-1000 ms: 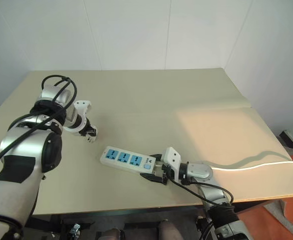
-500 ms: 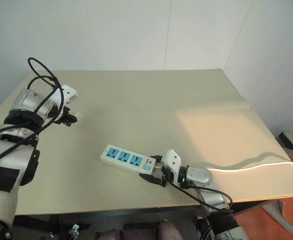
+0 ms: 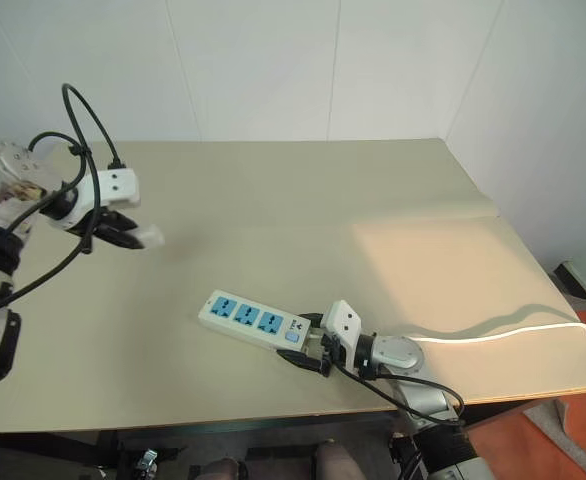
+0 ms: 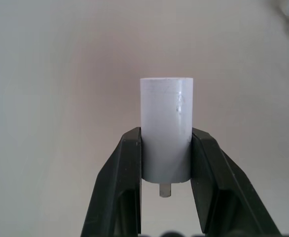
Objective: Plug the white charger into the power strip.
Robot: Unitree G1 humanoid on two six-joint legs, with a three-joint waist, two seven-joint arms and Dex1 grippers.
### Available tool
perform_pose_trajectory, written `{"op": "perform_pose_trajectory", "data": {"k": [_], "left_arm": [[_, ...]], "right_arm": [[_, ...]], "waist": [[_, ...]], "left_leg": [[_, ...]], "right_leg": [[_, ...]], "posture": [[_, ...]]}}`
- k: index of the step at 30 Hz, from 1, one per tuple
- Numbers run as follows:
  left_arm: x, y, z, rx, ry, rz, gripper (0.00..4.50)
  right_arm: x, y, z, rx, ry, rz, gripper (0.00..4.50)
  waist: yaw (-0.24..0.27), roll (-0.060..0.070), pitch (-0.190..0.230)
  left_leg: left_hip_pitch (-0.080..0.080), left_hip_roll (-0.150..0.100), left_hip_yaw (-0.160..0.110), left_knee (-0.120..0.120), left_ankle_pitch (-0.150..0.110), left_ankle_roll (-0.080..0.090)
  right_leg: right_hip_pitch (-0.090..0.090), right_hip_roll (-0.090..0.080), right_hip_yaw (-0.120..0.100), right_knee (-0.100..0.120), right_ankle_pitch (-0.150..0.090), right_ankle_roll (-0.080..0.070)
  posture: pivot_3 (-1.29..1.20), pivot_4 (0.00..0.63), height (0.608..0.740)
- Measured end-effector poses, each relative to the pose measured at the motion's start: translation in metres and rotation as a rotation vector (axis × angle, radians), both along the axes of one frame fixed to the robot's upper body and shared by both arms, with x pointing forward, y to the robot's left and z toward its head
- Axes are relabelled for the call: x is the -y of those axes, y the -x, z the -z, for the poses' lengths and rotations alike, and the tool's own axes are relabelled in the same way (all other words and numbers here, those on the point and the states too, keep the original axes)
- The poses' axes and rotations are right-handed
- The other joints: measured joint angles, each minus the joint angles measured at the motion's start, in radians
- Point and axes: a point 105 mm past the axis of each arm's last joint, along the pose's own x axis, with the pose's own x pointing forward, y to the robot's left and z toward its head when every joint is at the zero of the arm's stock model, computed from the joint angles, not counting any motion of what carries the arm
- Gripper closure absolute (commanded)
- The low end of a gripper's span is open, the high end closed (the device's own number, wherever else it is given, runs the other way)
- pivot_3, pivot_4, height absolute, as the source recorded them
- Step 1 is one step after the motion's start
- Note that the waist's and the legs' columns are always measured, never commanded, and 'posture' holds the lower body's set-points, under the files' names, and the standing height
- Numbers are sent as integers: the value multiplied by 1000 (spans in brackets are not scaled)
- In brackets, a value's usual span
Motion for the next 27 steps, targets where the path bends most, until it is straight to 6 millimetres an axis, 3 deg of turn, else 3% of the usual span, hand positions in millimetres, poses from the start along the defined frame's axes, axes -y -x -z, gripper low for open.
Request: {"op": "perform_pose_trajectory", "data": {"k": [7,13,25,27], "left_arm": [[-13,35,45,-205,-129,123,3495],[-4,59,62,-307,-124,181,3495],[21,56,85,-339,-56,164,3495],[20,59,87,-341,-59,165,2754]], "right_arm": [[0,0,0,-5,3,-2,1064],[2,0,1,-10,10,4,1064],[1,0,0,-15,10,12,1064],[1,0,0,-15,10,16,1064]], "waist": [[-1,0,0],[2,-1,0],[4,-1,0],[4,-1,0]], "left_leg": [[-1,1,0,0,0,0],[1,1,0,0,0,0],[1,1,0,1,0,1],[1,1,0,1,0,1]], "right_leg": [[-1,0,1,1,0,0],[1,0,0,1,0,0],[0,1,0,3,-1,-2],[0,1,0,4,-1,-2]], "posture": [[0,150,740],[0,150,740],[0,150,740],[0,150,740]]}}
